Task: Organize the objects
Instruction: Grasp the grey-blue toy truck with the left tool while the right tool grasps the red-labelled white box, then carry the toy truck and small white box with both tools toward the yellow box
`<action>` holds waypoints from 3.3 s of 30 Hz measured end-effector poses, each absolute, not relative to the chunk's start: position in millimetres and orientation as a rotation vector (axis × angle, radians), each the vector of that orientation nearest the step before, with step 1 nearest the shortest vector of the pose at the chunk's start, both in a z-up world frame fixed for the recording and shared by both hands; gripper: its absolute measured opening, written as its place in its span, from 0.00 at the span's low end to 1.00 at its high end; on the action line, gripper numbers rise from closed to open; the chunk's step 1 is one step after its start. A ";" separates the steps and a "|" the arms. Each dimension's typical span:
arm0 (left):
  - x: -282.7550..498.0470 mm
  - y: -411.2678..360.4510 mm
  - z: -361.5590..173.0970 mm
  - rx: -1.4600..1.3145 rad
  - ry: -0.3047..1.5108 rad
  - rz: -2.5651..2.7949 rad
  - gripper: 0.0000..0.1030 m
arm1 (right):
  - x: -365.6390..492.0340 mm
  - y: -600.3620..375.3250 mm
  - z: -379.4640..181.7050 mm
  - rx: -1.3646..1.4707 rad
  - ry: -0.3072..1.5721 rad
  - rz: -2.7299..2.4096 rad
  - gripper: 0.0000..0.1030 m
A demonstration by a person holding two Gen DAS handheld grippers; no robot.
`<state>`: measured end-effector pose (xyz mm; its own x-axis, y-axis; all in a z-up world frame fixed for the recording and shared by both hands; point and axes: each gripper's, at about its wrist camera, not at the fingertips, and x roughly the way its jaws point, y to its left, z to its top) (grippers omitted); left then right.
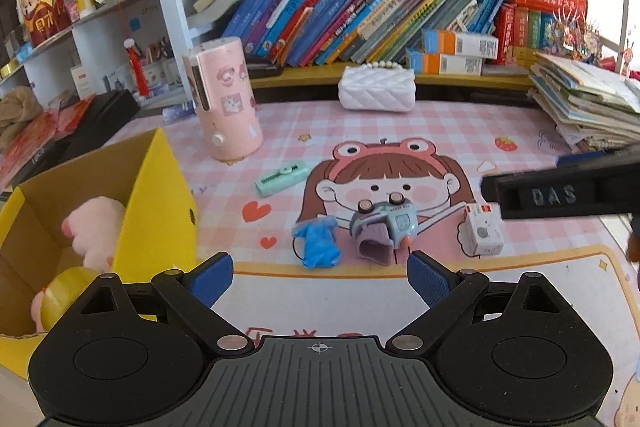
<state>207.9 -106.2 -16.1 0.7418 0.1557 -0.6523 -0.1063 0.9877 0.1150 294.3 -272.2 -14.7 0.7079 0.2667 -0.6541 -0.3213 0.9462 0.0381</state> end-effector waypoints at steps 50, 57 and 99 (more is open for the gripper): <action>316.2 -143.5 -79.2 0.098 0.863 0.091 0.61 | 322.0 -305.5 -51.2 -0.042 0.812 0.283 0.27; 299.9 -139.4 -58.3 0.058 0.808 0.056 0.60 | 316.7 -307.4 -48.0 -0.030 0.814 0.270 0.27; 27.1 14.1 3.6 -0.120 0.682 0.152 0.61 | 102.4 -152.2 -23.2 -0.103 0.805 0.442 0.27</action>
